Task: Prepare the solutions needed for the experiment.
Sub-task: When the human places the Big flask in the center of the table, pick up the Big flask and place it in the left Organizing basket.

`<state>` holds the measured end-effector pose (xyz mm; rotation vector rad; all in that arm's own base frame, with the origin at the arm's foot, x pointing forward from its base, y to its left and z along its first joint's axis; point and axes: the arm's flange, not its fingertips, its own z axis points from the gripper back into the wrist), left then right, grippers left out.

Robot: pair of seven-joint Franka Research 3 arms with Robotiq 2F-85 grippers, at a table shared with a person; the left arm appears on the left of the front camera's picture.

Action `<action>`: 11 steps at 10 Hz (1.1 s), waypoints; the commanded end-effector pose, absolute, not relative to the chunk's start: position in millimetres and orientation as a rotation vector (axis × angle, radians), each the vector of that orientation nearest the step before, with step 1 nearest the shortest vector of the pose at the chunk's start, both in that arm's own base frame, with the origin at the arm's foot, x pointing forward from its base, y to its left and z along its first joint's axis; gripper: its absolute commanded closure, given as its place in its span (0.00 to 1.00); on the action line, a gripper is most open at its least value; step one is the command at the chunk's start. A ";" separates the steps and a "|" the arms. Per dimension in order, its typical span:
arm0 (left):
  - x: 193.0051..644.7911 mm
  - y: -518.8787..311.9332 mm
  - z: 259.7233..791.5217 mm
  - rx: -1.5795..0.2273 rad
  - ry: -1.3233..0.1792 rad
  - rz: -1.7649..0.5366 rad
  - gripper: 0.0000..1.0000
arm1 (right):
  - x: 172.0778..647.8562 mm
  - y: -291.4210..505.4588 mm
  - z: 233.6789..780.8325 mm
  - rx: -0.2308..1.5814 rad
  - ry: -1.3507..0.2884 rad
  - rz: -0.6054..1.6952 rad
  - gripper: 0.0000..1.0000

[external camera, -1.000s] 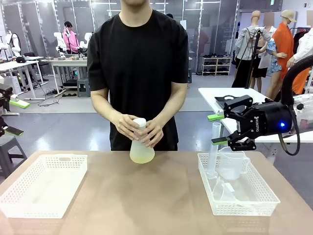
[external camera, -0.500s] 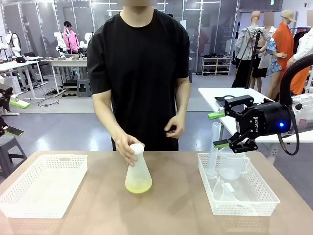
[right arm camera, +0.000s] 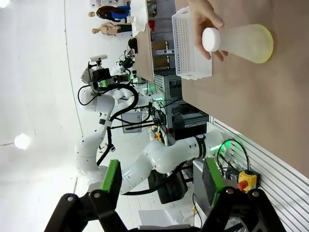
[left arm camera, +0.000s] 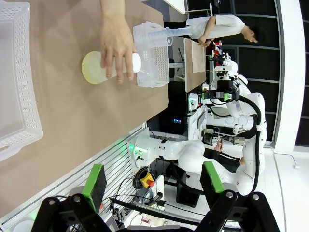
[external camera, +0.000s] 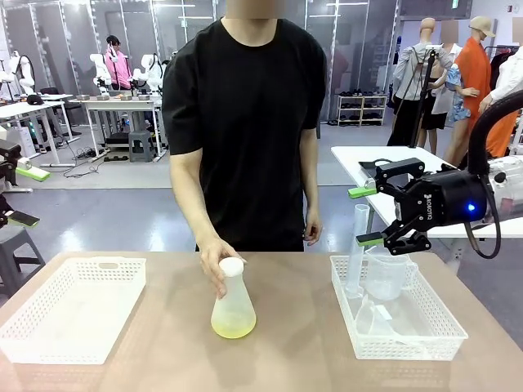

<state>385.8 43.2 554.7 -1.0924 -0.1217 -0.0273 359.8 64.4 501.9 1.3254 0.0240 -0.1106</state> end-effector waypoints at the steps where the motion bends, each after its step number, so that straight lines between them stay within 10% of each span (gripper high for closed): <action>1: 385.3 43.8 558.7 -1.086 -0.102 -0.020 0.00 | 358.2 65.0 502.2 1.332 0.018 -0.111 0.15; 11: 456.8 -16.2 524.5 -1.264 -0.350 -0.419 0.00 | 358.2 65.0 502.2 1.332 0.018 -0.111 0.15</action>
